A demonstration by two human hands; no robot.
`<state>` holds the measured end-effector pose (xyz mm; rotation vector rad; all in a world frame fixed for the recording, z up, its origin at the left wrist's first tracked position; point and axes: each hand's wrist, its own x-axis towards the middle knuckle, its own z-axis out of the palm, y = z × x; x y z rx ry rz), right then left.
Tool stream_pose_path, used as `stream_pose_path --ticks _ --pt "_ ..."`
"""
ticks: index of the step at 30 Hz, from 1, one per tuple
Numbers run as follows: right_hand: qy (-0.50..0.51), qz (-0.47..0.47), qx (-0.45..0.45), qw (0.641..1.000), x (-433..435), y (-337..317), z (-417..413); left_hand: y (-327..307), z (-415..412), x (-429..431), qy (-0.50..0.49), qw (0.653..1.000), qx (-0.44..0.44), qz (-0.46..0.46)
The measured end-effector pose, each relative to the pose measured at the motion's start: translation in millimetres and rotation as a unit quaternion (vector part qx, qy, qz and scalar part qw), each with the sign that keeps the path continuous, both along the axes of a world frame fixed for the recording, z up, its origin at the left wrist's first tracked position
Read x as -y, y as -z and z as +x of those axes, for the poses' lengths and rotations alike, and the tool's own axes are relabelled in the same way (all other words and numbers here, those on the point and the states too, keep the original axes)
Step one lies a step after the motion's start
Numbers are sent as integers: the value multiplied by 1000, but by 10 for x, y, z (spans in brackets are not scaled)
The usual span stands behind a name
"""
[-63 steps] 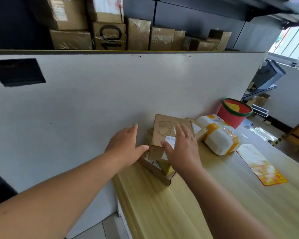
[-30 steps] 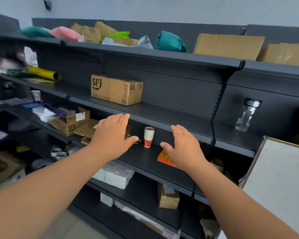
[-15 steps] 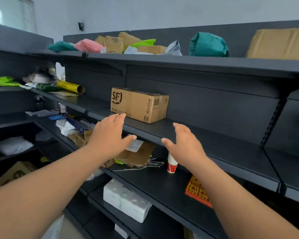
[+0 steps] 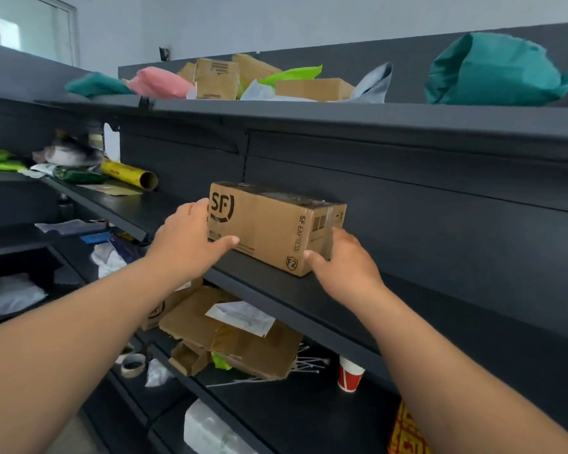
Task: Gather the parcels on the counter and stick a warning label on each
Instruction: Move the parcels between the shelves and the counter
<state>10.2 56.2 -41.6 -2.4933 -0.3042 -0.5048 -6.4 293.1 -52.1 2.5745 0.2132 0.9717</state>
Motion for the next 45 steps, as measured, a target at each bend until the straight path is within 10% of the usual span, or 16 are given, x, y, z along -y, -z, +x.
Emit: stream_pose_path --ticks 26,45 --pt "161 155 -64 973 -626 -22 1374 -83 2488 -922 184 913 -130 -339" --pt "183 141 19 973 493 -88 144 -236 1117 -132 248 927 -54 -278"
